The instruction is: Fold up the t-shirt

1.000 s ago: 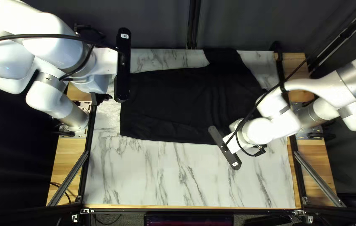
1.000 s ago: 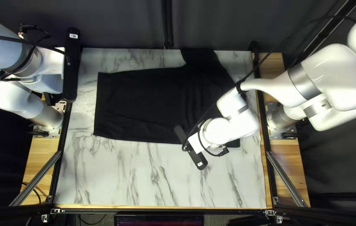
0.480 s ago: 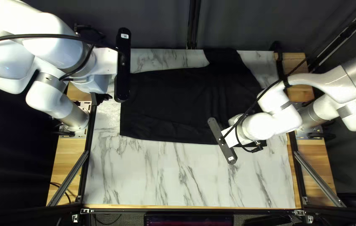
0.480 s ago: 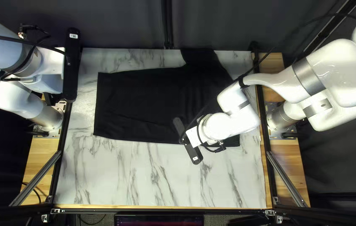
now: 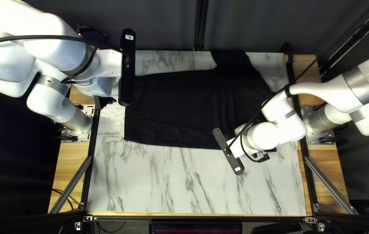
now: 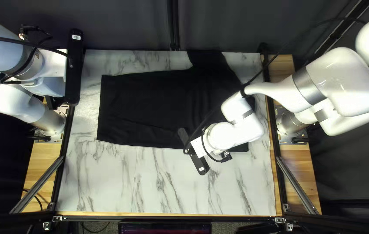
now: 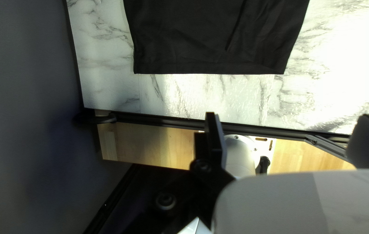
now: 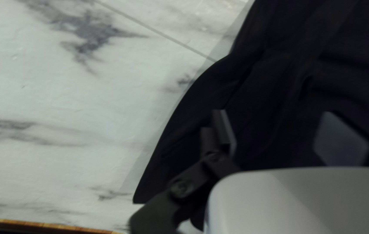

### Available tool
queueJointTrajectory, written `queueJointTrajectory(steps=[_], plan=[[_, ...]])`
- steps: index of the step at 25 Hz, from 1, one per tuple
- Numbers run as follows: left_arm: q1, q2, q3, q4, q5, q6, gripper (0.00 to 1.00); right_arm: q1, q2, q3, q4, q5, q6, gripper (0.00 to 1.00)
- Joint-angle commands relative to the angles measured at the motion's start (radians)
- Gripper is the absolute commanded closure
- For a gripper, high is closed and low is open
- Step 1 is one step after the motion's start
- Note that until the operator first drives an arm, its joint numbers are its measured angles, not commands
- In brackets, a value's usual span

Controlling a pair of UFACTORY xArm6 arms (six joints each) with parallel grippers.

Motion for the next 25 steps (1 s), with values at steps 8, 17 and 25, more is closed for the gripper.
queueJointTrajectory(steps=[8,17,25], plan=[[0.000,0.000,0.000,0.000,0.000,0.000,0.00,-0.013,-0.086,0.117,-0.032,-0.021,0.059,0.00],[0.000,0.000,0.000,0.000,0.000,0.000,0.00,0.115,-0.115,0.183,-0.035,-0.029,0.130,0.00],[0.000,0.000,0.000,0.000,0.000,0.000,0.00,0.157,-0.071,0.133,-0.025,-0.011,0.088,0.60]])
